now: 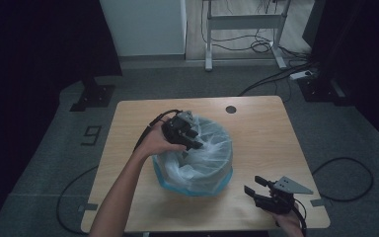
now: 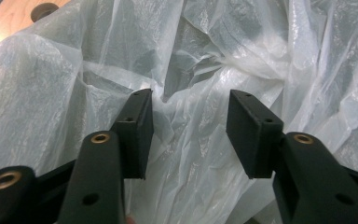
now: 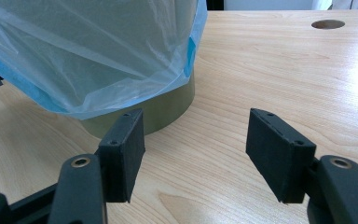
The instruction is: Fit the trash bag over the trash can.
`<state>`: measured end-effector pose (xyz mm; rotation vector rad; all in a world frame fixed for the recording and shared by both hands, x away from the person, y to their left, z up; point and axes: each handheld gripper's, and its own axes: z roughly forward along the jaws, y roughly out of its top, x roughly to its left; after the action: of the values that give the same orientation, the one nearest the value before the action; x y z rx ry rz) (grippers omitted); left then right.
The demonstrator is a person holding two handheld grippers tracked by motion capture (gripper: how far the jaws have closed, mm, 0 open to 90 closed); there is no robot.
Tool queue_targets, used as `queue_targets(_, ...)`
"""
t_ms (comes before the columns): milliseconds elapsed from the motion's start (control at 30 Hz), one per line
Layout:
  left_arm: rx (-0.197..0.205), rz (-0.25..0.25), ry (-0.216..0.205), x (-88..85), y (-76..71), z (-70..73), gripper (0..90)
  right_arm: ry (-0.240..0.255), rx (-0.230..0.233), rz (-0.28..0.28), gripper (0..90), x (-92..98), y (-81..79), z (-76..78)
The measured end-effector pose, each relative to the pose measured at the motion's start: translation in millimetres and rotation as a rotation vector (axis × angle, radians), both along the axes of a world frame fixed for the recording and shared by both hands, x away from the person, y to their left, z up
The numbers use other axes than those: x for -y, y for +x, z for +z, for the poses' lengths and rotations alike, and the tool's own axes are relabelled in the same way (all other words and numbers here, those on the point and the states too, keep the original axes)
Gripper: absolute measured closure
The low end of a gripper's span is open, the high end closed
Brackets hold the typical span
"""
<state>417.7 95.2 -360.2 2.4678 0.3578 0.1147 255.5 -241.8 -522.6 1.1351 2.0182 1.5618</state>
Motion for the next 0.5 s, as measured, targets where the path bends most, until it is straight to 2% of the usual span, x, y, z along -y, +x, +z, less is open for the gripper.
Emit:
queue_targets(67,0.009,-0.005,-0.030,-3.7,-1.8,4.5,48.1,-0.002,0.001,-0.003,36.5,1.1,0.1,0.1)
queue_targets(100,0.014,-0.016,-0.069,-7.7,-4.3,9.9,47.7,0.001,0.002,-0.004,36.5,1.5,0.1,0.2)
queue_targets(133,0.014,-0.016,-0.069,-7.7,-4.3,9.9,47.6,0.001,0.002,-0.004,36.5,1.5,0.1,0.2)
queue_targets(233,0.009,-0.043,-0.117,-11.0,-6.9,18.2,46.9,0.005,0.001,-0.009,36.5,2.3,0.4,0.3)
queue_targets(367,-0.010,-0.082,-0.150,-7.1,-7.1,24.7,46.4,0.005,0.004,-0.005,36.5,1.0,0.5,0.8)
queue_targets(500,-0.021,-0.115,-0.150,1.7,-6.6,27.0,46.5,0.006,0.005,-0.004,36.4,1.4,0.3,0.9)
